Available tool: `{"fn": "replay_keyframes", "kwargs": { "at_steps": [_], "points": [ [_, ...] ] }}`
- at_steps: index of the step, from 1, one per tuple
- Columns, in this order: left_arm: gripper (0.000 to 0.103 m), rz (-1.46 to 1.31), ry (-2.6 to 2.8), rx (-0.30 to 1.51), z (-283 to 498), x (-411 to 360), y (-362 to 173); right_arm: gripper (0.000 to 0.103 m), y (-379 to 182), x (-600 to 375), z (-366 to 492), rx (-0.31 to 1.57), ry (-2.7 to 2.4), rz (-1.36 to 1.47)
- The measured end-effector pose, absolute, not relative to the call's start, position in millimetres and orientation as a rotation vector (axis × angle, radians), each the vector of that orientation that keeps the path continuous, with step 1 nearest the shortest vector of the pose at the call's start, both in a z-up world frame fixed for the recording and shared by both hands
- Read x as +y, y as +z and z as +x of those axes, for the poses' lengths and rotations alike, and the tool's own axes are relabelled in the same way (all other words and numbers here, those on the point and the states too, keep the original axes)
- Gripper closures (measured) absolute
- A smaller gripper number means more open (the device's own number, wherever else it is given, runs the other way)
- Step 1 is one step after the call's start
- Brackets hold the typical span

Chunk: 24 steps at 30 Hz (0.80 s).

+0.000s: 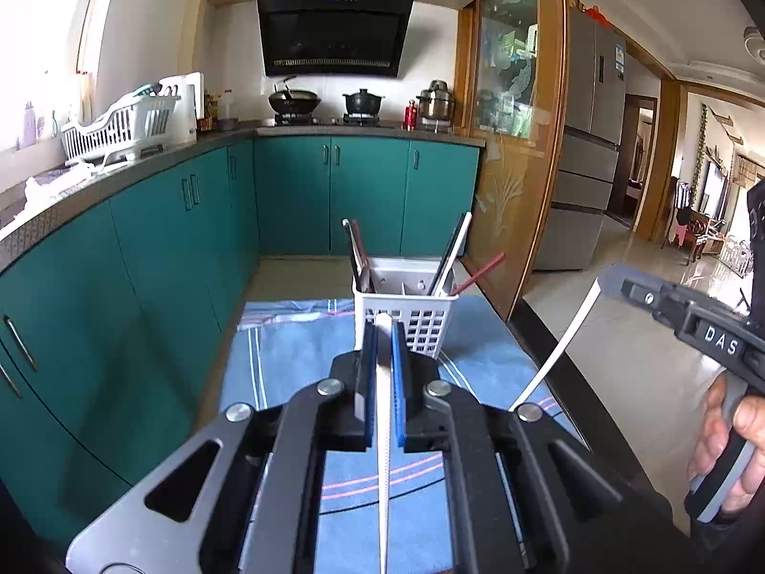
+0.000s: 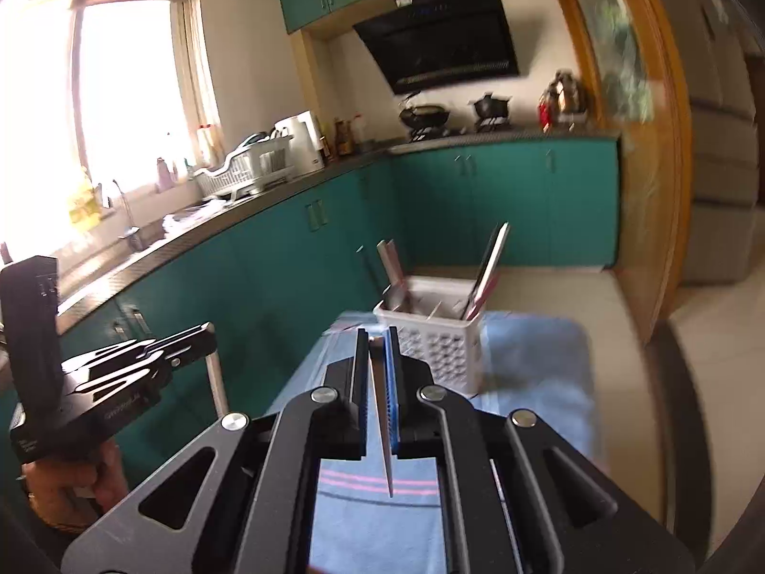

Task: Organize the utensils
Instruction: 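Carry both chopsticks to the caddy and lower them in with both tools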

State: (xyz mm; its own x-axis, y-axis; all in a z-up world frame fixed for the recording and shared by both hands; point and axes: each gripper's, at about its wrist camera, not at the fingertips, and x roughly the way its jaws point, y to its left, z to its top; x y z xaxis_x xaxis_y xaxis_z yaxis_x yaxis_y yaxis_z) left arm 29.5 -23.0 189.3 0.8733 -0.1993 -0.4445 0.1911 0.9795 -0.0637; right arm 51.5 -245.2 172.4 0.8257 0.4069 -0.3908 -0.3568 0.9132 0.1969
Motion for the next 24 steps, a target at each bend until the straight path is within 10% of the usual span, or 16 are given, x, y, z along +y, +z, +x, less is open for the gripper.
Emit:
{"fn": "replay_keyframes", "kwargs": {
  "at_steps": [10,24],
  "points": [
    [0.097,-0.051,-0.235,0.485,47.6,-21.8,190.5,0.096,175.7,-252.7,62.0,0.450,0.409,0.105],
    [0.097,-0.095,-0.242,0.253,155.5,-50.4,327.0,0.097,283.4,-251.2,147.1,0.300,0.380,0.089]
  ]
}}
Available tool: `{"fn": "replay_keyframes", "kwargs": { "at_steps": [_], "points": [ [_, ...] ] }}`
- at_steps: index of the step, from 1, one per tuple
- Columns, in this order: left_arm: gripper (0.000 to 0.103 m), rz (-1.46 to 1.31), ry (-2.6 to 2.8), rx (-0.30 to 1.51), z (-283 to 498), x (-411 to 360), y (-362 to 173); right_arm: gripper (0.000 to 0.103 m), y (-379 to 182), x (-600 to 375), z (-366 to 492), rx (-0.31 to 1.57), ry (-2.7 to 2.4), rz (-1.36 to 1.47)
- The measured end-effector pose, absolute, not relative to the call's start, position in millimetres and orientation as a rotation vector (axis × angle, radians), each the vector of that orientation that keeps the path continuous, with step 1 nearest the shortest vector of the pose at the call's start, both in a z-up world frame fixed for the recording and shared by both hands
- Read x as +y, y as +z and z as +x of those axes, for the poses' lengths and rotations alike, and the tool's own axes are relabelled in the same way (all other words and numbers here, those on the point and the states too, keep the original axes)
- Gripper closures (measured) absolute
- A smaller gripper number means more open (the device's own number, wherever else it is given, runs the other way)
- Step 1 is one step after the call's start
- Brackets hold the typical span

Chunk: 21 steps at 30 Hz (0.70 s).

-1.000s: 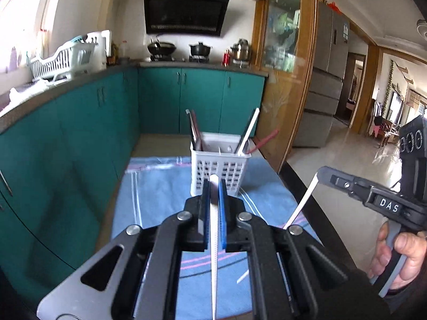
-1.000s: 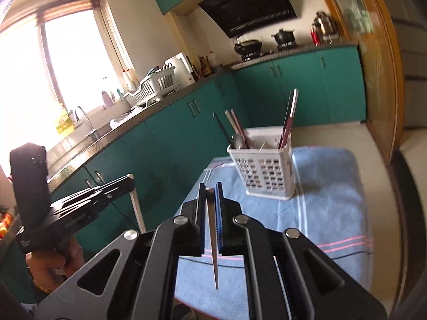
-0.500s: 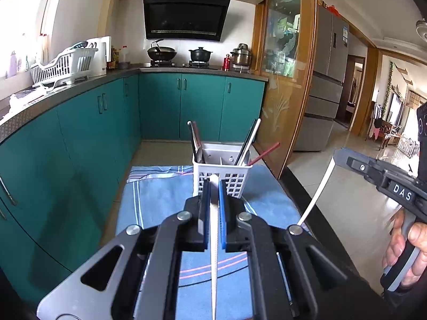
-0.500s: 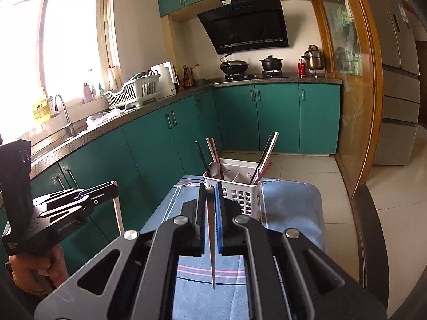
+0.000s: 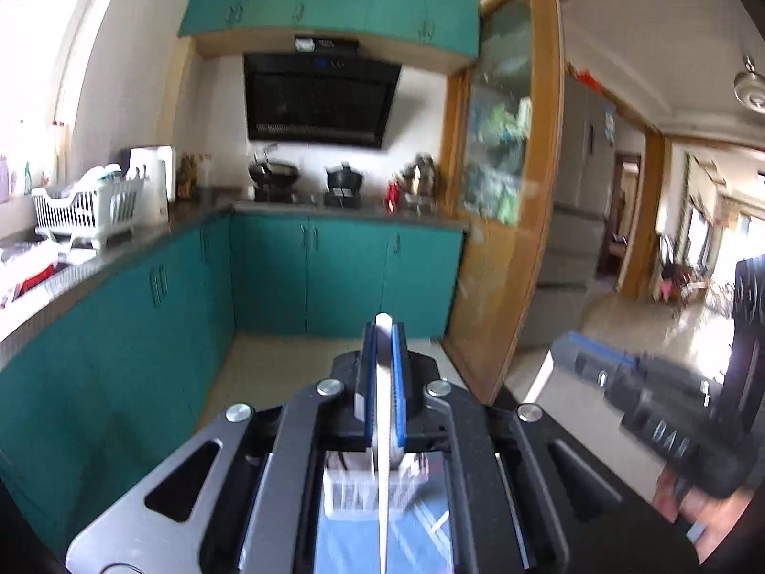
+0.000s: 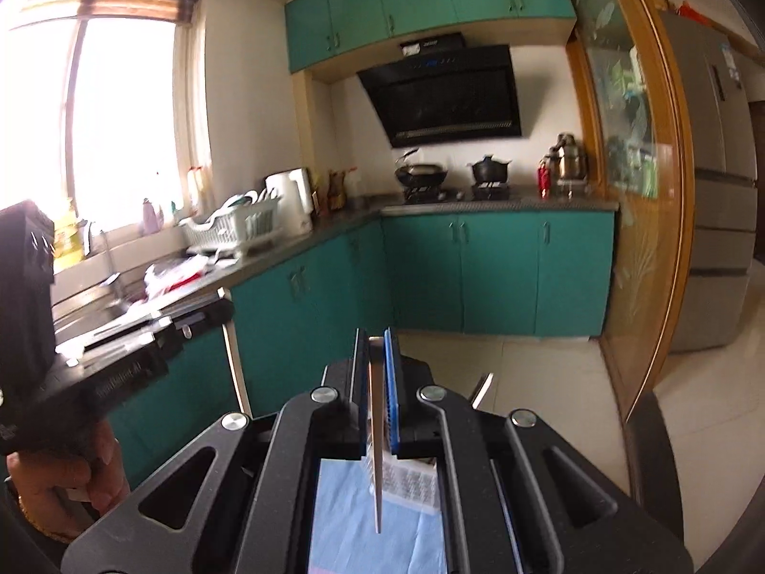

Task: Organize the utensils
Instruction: 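Carry both chopsticks to the caddy and lower them in with both tools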

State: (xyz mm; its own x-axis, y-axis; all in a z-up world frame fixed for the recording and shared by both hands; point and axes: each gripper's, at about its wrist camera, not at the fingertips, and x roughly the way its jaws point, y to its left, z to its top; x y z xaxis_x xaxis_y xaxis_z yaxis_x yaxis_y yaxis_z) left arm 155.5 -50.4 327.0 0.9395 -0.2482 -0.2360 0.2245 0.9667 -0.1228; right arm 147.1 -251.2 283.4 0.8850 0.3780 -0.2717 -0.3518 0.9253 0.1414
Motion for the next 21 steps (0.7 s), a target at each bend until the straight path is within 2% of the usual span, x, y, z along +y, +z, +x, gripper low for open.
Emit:
{"fn": "replay_keyframes", "kwargs": {
  "at_steps": [6,12,17,21],
  "points": [
    [0.097,-0.145,-0.199,0.191,220.2,-49.9,330.8,0.097,280.2,-258.1,211.9,0.280,0.327,0.153],
    [0.097,-0.168,-0.173,0.285,290.8,-49.1,244.0,0.097,228.2,-258.5,262.3,0.319,0.284,0.186],
    [0.097,-0.148,-0.188,0.338,315.4,-49.2,170.9,0.096,178.1,-251.9,285.8,0.388,0.266,0.180],
    [0.103,-0.132,-0.202,0.352,315.3,-51.2,162.3,0.096,157.8,-246.2,283.8,0.403,0.251,0.135]
  ]
}}
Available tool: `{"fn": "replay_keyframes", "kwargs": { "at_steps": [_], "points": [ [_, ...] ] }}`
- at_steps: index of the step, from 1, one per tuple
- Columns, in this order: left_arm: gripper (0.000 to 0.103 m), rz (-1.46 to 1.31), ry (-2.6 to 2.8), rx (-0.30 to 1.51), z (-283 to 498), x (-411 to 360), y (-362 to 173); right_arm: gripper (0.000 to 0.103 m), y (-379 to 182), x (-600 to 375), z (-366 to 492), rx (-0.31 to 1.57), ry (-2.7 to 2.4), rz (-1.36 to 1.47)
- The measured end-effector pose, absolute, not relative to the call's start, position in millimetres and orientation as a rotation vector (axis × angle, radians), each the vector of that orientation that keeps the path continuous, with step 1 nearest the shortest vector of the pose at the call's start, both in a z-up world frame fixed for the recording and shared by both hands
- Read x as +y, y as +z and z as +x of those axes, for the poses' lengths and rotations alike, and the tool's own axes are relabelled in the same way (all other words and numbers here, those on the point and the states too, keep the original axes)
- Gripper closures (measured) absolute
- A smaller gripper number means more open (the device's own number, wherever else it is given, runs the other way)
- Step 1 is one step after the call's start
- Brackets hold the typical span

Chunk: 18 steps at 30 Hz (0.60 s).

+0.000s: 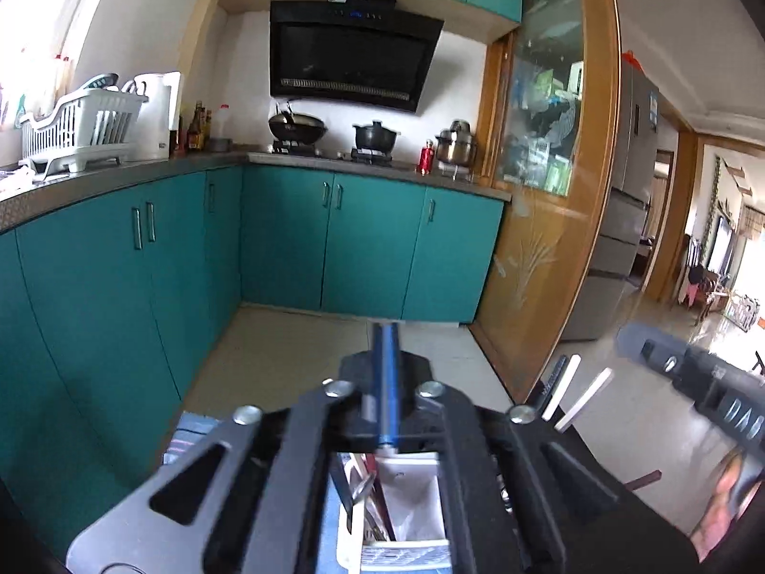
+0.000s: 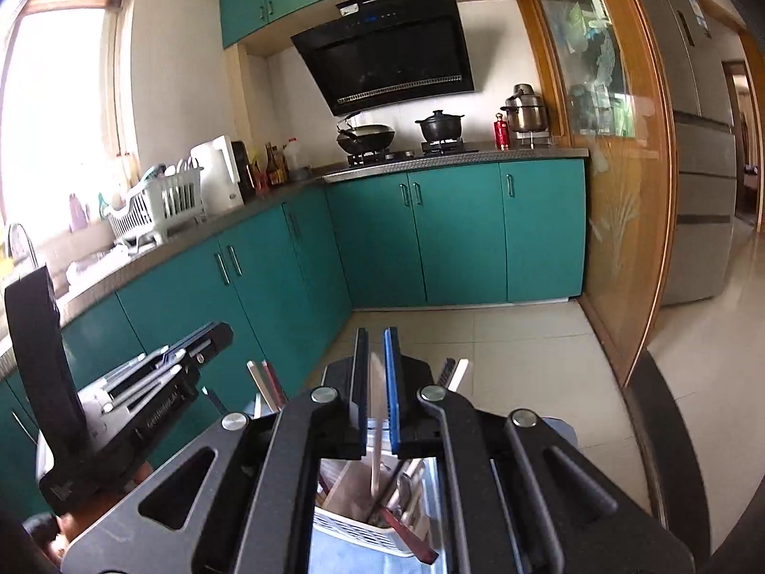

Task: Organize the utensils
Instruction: 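Carry both chopsticks to the caddy and lower them in with both tools, then open both tools and withdraw them from the caddy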

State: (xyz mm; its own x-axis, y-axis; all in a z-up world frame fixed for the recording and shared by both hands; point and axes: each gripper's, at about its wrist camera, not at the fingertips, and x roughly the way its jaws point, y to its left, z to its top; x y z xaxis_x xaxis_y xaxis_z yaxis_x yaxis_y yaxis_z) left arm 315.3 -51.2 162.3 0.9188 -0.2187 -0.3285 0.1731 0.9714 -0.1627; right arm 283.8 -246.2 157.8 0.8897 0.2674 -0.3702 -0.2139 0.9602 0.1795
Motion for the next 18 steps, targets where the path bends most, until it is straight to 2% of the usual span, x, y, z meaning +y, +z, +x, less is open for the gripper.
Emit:
{"fn": "replay_keyframes", "kwargs": {
  "at_steps": [5,6,7,8,9,11,15,18],
  "points": [
    [0.103,-0.148,-0.251,0.370,296.8,-49.2,207.9,0.095,155.0,-243.5,279.7,0.449,0.281,0.115],
    [0.101,-0.106,-0.246,0.419,292.6,-50.6,210.8,0.084,155.5,-246.4,273.6,0.459,0.294,0.122],
    [0.080,-0.071,-0.245,0.465,285.6,-49.8,208.9,0.058,156.2,-251.4,265.1,0.451,0.303,0.135],
    [0.058,-0.052,-0.242,0.490,275.8,-46.2,204.8,0.044,154.6,-259.2,250.9,0.443,0.313,0.161],
    [0.027,-0.021,-0.229,0.501,260.2,-40.1,196.5,0.033,149.5,-267.3,232.7,0.441,0.339,0.203],
    [0.026,0.046,-0.200,0.533,232.9,-28.1,173.2,0.033,131.7,-274.2,201.8,0.489,0.420,0.256],
    [0.026,-0.001,-0.167,0.642,178.1,11.6,104.5,0.033,29.7,-245.5,118.7,0.796,0.590,0.293],
    [0.026,-0.074,-0.175,0.650,136.8,34.4,66.3,0.033,-15.7,-238.5,70.7,0.844,0.623,0.345]
  ]
}}
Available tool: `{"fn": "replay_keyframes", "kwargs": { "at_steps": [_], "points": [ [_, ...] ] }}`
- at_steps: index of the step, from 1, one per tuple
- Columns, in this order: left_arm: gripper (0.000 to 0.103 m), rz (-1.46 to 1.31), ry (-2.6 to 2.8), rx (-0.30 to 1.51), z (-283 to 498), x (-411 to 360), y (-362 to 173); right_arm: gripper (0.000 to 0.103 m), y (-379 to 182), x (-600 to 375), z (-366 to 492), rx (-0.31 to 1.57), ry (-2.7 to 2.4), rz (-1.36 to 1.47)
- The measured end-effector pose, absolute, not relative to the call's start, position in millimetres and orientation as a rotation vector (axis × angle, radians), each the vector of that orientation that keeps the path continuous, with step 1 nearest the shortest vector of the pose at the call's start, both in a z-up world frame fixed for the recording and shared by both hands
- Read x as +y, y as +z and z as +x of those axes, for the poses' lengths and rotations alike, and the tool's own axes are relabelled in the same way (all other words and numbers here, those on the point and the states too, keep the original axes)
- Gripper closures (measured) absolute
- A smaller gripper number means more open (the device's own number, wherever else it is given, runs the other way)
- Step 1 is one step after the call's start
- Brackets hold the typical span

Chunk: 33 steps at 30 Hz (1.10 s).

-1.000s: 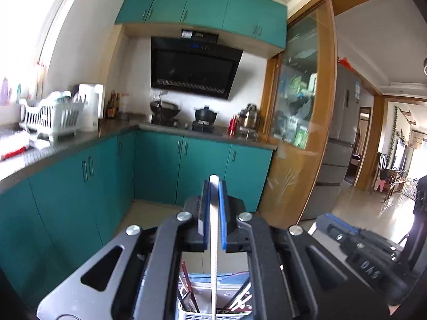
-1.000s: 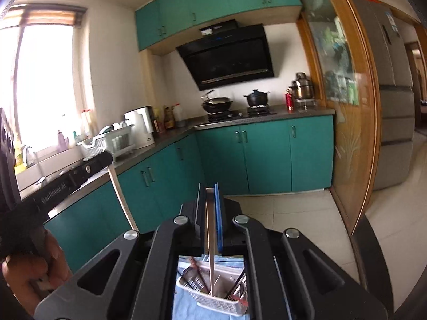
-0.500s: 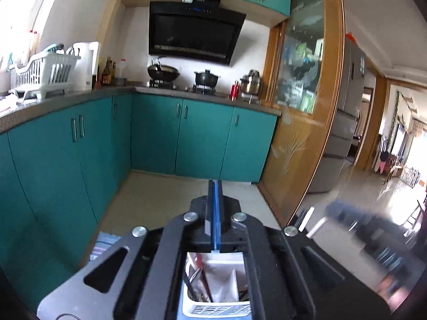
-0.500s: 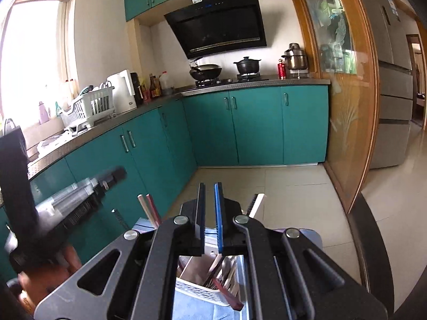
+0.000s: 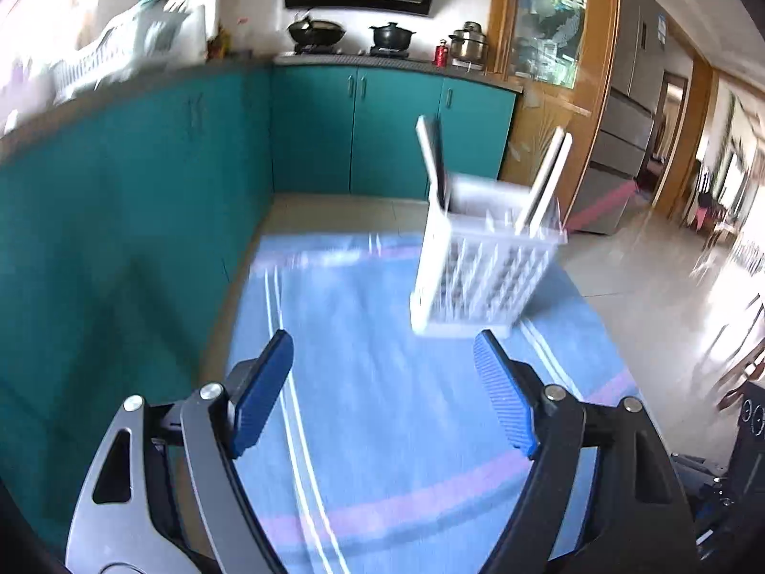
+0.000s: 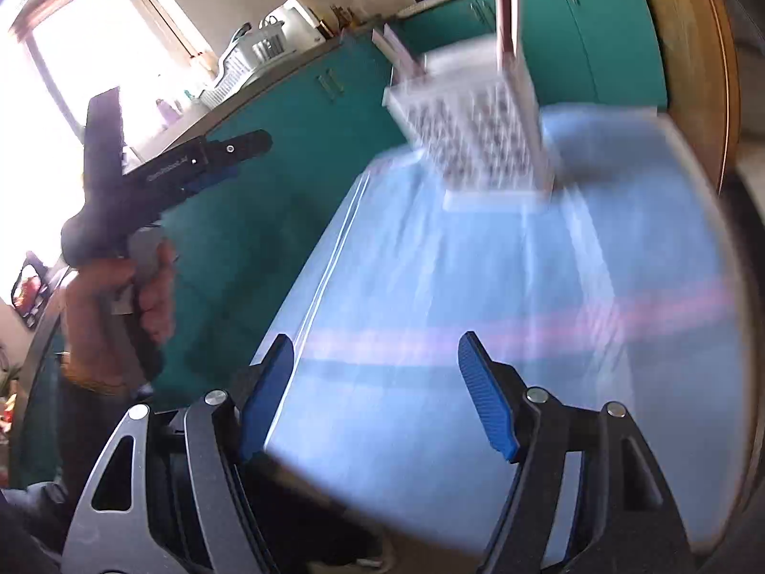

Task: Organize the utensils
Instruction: 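Open both tools and withdraw them from the caddy, then lower the right tool to the floor and grasp the fallen white chopstick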

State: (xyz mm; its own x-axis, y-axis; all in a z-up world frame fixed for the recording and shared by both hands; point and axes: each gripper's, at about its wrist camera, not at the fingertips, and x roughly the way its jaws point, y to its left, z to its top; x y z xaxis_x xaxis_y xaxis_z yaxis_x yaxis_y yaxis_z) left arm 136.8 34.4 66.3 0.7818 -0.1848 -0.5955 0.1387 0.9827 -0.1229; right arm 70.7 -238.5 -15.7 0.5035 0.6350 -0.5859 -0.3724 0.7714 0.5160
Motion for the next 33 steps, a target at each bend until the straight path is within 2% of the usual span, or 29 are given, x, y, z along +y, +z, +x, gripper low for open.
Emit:
{"fn": "replay_keyframes", "kwargs": {
  "at_steps": [3,8,12,15,22,26,33],
  "points": [
    [0.026,-0.121,-0.193,0.615,107.7,45.5,48.3,0.033,-32.0,-256.1,37.5,0.813,0.585,0.364],
    [0.025,-0.124,-0.202,0.597,106.3,38.2,38.4,0.033,-48.9,-271.8,5.4,0.884,0.567,0.304],
    [0.022,-0.170,-0.170,0.543,95.7,43.8,27.2,0.033,-76.7,-244.3,-28.1,1.026,0.651,0.180],
    [0.021,-0.235,-0.171,0.581,86.7,59.4,15.5,0.033,-101.4,-220.2,-48.9,1.079,0.664,0.022],
    [0.016,-0.191,-0.119,0.532,39.7,80.7,28.9,0.033,-176.0,-196.9,-59.2,1.336,0.620,-0.220],
    [0.015,-0.218,-0.095,0.551,25.2,95.6,30.8,0.033,-252.5,-194.8,-47.4,1.581,0.536,-0.113],
    [0.013,-0.294,-0.125,0.567,8.6,108.4,34.2,0.035,-368.6,-203.4,-77.4,1.875,0.337,0.118]
  ]
}}
